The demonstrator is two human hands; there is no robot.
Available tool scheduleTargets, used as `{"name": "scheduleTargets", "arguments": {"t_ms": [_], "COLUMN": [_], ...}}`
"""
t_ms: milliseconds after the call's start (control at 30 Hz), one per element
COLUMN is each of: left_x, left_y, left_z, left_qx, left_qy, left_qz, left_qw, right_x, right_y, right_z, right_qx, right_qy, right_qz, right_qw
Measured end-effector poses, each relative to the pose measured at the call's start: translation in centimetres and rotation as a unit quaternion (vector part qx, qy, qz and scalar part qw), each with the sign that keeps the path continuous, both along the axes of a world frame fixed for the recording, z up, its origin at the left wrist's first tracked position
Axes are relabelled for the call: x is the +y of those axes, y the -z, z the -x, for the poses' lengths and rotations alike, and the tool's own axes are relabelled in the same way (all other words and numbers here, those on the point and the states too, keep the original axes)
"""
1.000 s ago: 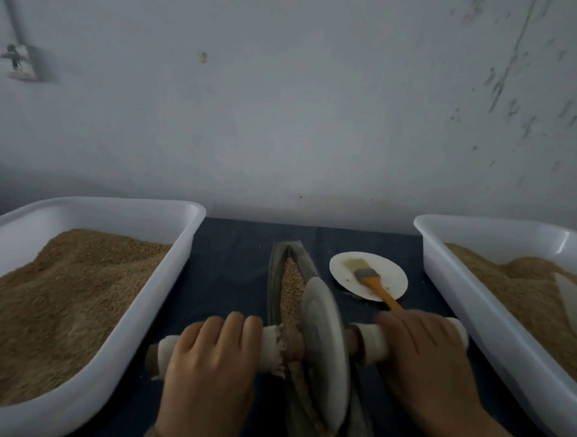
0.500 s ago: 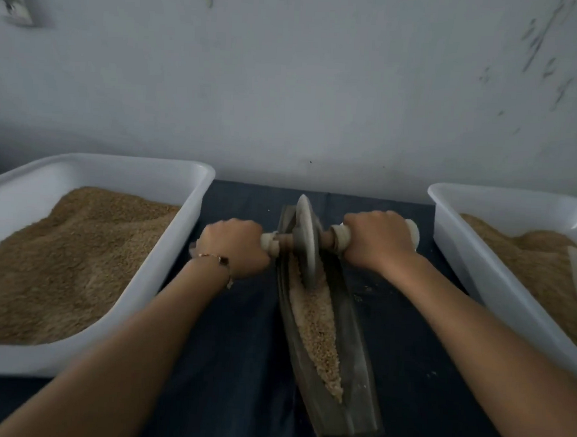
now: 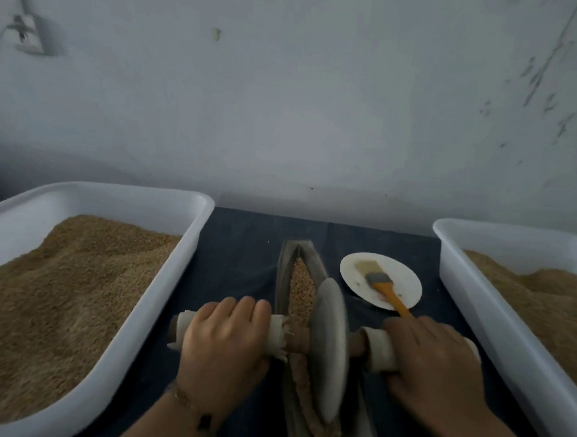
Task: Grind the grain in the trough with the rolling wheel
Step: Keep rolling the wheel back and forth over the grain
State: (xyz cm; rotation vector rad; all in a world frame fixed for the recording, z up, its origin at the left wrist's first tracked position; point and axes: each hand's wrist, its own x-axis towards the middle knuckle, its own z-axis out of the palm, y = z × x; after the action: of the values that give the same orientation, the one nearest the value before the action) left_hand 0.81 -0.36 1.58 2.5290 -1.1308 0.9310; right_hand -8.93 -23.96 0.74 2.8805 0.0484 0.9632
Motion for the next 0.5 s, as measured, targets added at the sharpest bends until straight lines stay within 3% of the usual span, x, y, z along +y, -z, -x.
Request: {"name": "scheduleTargets", "arguments": {"t_ms": [67,133,233,300,367,500], "left_x": [-0.8,-2.1,-3.9,-4.7,-4.6,-2.1], "left_y": [-0.7,-1.9,-3.4,-4.2,-4.2,-3.1], "left_z": [-2.0,-4.4,-7.7,-8.3,-7.4,-2.1], "left_qx": [0.068,0.106,0.182,0.191,0.162,0.124], "left_qy": [-0.017,-0.101,-0.146,-0.146,-0.147,-0.109], "left_qz": [-0.02,-0.071,-0.129,-0.152,-0.144,-0.107], "left_qw": [0.997,0.987,0.964,0.959,0.965,0.98], "right_x": [-0.1,-0.8,-2.5,-3.0,-2.6,0.0], "right_y": [-1.2,-2.3,-3.2,-3.2,-2.7,-0.7], "right_z": [-3.0,-6.6,-10.8,-11.6,-10.3,-4.1], "right_qx": [0.051,0.134,0.258,0.288,0.26,0.047], "right_qy": [0.063,0.126,0.1,0.089,0.094,0.074], "right_qz": [0.013,-0.014,-0.098,-0.12,-0.144,-0.067], "right_qw": [0.997,0.983,0.956,0.946,0.95,0.994]}}
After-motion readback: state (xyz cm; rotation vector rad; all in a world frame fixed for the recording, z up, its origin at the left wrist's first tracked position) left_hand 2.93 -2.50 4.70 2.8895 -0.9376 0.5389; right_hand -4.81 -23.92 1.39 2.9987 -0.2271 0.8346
